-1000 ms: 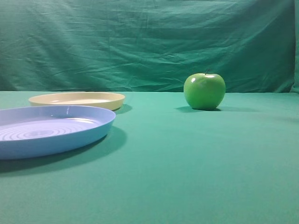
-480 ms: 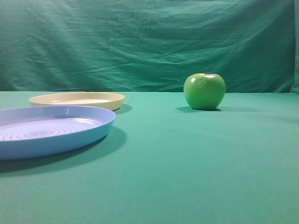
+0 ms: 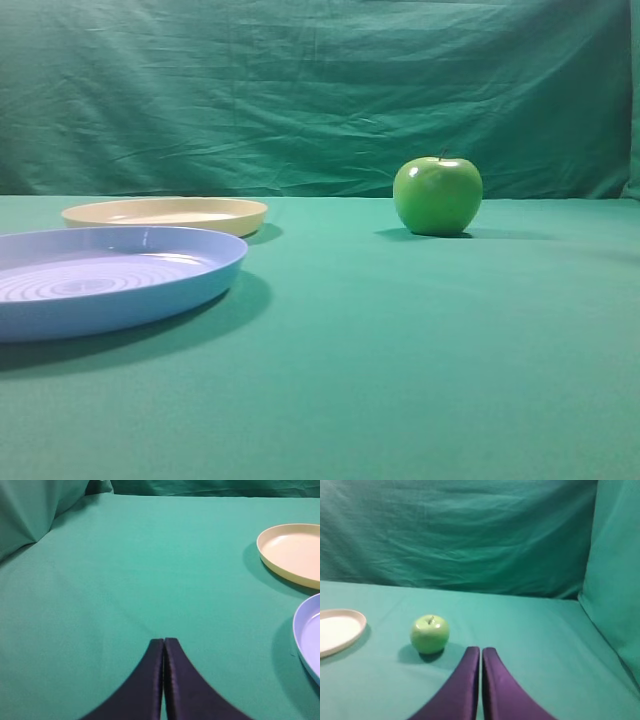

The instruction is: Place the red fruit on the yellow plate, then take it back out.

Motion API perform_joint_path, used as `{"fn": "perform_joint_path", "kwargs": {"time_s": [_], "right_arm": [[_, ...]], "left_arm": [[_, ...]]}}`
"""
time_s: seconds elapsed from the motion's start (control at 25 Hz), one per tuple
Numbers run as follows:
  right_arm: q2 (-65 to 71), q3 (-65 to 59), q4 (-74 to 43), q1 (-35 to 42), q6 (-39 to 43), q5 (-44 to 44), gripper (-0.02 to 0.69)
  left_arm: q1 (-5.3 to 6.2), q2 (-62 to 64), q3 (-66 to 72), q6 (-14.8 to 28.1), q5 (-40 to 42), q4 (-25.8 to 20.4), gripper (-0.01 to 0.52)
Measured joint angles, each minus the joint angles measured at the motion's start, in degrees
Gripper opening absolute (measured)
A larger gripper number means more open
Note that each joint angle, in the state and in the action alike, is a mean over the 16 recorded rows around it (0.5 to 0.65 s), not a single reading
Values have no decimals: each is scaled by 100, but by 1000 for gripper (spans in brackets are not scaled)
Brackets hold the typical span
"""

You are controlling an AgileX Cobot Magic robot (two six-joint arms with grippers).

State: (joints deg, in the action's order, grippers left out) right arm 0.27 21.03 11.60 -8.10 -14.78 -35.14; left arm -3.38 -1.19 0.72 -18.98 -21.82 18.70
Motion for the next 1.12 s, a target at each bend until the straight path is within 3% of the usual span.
{"fn": "perform_joint_path", "kwargs": {"time_s": [0.52, 1.12], "right_arm": [[-111, -1854, -61, 660, -3, 1011, 0], [-111, -2238, -230, 685, -151, 1241, 0]], "left_arm": [[0, 0, 0, 0, 0, 0, 0], [0, 0, 0, 3, 0, 0, 0]]}}
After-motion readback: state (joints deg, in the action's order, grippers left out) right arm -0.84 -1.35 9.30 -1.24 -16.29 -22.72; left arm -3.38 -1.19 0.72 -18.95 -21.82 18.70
